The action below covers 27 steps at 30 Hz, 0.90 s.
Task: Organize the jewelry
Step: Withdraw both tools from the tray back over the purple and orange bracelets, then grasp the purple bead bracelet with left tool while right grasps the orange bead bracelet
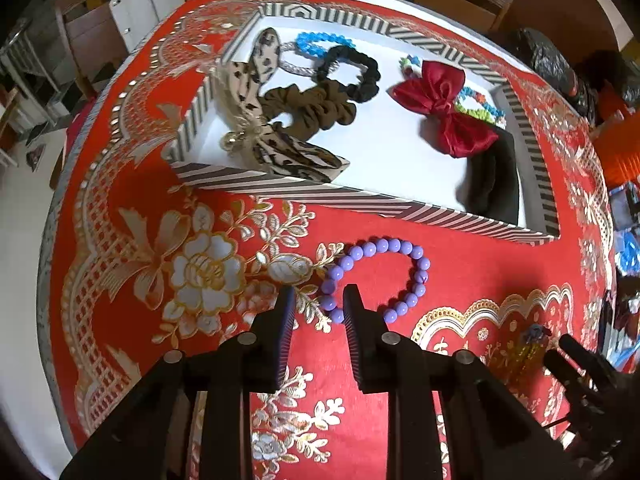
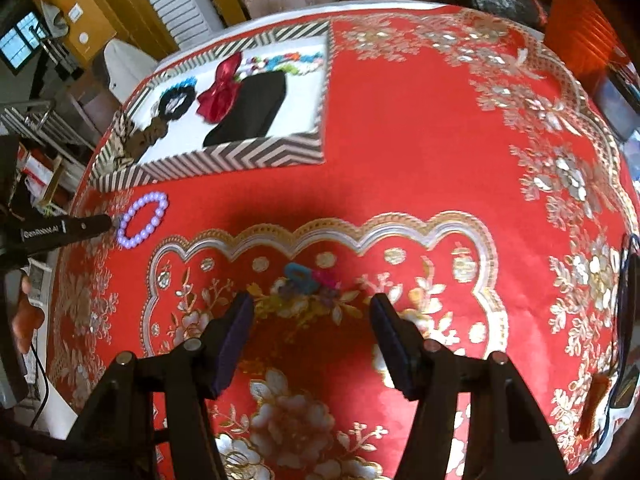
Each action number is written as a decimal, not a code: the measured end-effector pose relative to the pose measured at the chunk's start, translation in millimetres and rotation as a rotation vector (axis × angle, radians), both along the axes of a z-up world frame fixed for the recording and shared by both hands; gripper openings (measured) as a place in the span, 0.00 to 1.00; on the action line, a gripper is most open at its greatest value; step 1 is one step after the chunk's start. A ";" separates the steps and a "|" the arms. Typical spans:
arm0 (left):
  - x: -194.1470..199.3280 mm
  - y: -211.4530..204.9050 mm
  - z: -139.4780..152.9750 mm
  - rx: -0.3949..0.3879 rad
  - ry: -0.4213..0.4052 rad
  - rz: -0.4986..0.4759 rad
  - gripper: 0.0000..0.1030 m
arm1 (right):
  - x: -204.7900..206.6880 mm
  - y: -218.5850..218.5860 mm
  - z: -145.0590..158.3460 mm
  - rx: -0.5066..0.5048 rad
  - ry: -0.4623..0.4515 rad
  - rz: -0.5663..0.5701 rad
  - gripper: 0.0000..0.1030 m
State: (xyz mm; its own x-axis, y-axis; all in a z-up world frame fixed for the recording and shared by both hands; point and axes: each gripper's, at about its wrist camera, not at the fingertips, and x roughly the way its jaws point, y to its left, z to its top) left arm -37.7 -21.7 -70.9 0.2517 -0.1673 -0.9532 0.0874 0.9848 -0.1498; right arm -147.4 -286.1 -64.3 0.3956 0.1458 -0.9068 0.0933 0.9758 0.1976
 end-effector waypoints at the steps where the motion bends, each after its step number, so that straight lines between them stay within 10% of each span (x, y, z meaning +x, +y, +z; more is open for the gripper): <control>1: 1.6 -1.8 -1.5 0.007 0.002 -0.006 0.11 | 0.7 -2.3 -1.2 -0.002 -0.003 -0.002 0.62; 5: 9.0 -9.6 -10.0 0.038 0.018 -0.029 0.11 | 7.3 -1.8 -6.7 -0.007 -0.009 0.014 0.57; 15: 14.2 -31.3 -17.8 0.120 -0.016 -0.124 0.11 | 12.2 -1.6 -17.9 -0.010 -0.016 0.042 0.09; 27: 9.1 -13.9 12.9 -0.024 -0.018 -0.121 0.00 | 4.6 -4.2 34.9 0.095 -0.128 0.064 0.09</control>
State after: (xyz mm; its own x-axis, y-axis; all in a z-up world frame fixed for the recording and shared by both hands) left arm -28.6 -35.6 -57.9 0.2453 -0.2198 -0.9442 0.2086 0.9631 -0.1701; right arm -142.8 -290.4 -29.4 0.4943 0.2570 -0.8304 -0.0007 0.9554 0.2953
